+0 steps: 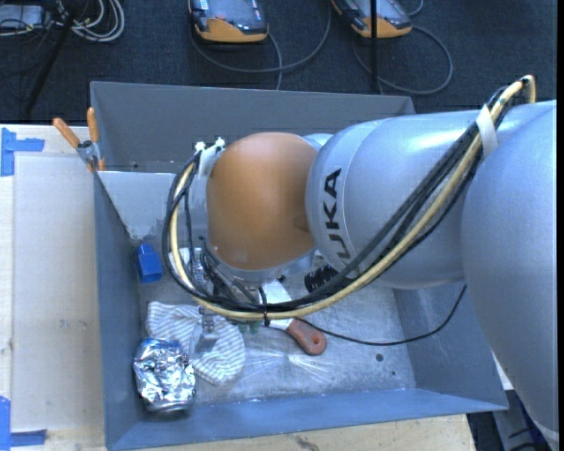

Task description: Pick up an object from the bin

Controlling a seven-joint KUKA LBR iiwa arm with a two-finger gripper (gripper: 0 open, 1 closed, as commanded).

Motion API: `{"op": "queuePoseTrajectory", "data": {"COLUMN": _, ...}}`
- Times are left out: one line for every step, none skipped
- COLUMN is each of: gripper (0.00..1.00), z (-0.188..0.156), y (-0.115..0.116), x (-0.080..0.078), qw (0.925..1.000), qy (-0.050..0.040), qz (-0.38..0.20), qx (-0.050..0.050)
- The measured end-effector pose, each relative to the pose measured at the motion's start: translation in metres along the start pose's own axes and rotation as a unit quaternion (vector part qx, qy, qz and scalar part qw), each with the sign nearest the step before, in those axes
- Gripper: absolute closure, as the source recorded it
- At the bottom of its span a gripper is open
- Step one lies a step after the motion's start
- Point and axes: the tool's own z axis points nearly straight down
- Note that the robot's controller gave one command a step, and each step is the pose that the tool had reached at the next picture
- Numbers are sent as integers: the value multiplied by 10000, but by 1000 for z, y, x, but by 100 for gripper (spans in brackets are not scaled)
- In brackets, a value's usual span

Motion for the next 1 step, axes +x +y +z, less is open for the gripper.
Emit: {"op": "queuePoseTrajectory", "data": {"gripper": 0, "z": 17, "y": 14, "x": 17, "qw": 9853, "qy": -5, "qz": -1710, "qx": 4}}
